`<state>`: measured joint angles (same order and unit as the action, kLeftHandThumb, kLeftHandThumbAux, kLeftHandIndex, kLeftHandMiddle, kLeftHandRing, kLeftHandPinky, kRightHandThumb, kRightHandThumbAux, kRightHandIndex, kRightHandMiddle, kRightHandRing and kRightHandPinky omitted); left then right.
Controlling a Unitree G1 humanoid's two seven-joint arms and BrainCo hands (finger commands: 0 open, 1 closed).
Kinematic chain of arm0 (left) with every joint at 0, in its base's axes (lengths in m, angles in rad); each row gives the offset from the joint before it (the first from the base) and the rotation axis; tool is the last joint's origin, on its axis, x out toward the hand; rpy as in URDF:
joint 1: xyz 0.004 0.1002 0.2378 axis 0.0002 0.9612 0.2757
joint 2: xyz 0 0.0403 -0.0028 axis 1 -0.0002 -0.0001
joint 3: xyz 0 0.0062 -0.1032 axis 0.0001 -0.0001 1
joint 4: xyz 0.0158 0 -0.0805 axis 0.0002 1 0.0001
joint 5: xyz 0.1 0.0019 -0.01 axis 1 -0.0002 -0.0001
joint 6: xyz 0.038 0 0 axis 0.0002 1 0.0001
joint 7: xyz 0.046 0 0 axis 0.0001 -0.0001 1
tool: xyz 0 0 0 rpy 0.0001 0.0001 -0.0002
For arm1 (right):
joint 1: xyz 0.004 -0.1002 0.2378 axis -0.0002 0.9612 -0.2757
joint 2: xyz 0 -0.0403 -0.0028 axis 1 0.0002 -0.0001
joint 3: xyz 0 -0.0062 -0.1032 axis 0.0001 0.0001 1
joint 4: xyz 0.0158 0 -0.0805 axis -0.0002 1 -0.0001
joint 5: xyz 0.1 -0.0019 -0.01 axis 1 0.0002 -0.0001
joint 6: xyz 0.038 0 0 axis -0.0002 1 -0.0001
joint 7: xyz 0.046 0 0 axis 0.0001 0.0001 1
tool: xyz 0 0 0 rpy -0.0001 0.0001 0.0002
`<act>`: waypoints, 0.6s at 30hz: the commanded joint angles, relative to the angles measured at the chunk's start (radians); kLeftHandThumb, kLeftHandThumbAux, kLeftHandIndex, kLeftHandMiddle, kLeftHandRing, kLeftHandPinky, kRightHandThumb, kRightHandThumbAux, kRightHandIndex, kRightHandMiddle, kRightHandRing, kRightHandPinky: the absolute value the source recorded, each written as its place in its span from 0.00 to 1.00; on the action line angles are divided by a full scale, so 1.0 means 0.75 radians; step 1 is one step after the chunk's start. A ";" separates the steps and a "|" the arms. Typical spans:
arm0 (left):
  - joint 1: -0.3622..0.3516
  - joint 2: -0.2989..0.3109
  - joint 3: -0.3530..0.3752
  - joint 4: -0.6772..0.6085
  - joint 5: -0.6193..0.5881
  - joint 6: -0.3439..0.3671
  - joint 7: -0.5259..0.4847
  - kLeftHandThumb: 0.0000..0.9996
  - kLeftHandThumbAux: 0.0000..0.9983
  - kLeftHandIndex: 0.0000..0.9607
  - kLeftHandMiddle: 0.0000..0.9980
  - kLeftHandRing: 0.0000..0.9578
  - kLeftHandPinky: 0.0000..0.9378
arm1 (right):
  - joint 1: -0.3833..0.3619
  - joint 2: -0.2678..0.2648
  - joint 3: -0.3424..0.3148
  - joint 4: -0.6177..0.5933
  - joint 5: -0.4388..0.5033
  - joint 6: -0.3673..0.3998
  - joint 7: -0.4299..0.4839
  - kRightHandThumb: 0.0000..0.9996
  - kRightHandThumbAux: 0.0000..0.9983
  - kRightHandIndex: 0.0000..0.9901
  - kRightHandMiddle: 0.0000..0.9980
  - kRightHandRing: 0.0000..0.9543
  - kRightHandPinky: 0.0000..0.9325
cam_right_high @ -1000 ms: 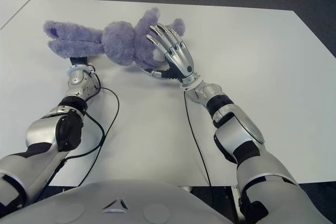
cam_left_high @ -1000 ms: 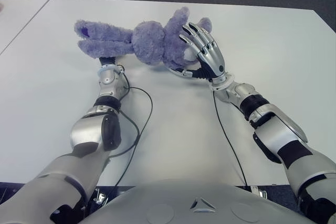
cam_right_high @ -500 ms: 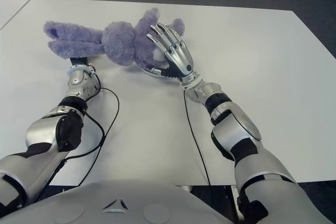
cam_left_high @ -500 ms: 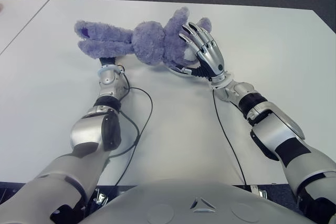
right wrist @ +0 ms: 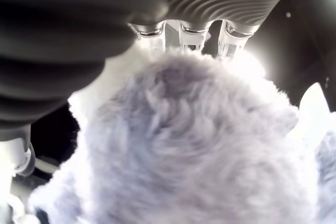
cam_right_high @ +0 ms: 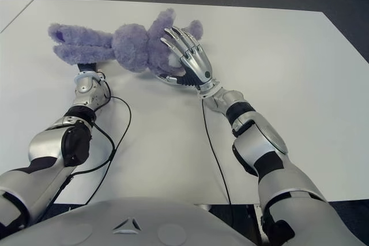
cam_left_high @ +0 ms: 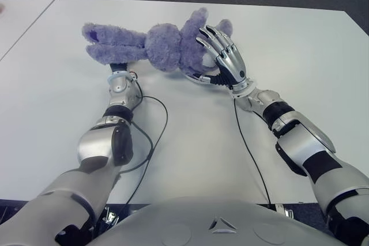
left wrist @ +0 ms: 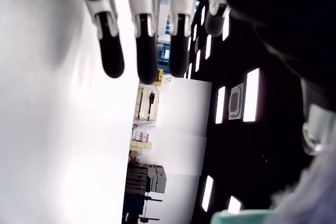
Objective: Put the doll into the plate.
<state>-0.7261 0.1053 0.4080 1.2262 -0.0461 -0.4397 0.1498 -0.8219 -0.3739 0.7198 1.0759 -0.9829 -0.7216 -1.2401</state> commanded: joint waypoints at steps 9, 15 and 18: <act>0.265 -0.092 0.007 0.185 0.006 0.196 0.033 0.00 0.54 0.08 0.27 0.32 0.35 | 0.139 -0.068 -0.158 -0.363 0.174 -0.283 0.174 0.22 0.45 0.00 0.00 0.00 0.00; 0.265 -0.089 0.008 0.187 0.007 0.204 0.029 0.00 0.54 0.08 0.27 0.32 0.34 | 0.164 -0.061 -0.170 -0.355 0.145 -0.383 0.145 0.18 0.43 0.00 0.00 0.00 0.00; 0.266 -0.089 0.009 0.187 0.007 0.203 0.028 0.00 0.53 0.07 0.27 0.32 0.34 | 0.170 -0.061 -0.176 -0.361 0.118 -0.421 0.108 0.16 0.42 0.00 0.00 0.00 0.00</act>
<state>-0.7295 0.1055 0.4095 1.2258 -0.0395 -0.4395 0.1498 -0.7323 -0.4152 0.6038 0.8149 -0.8768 -0.9812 -1.1371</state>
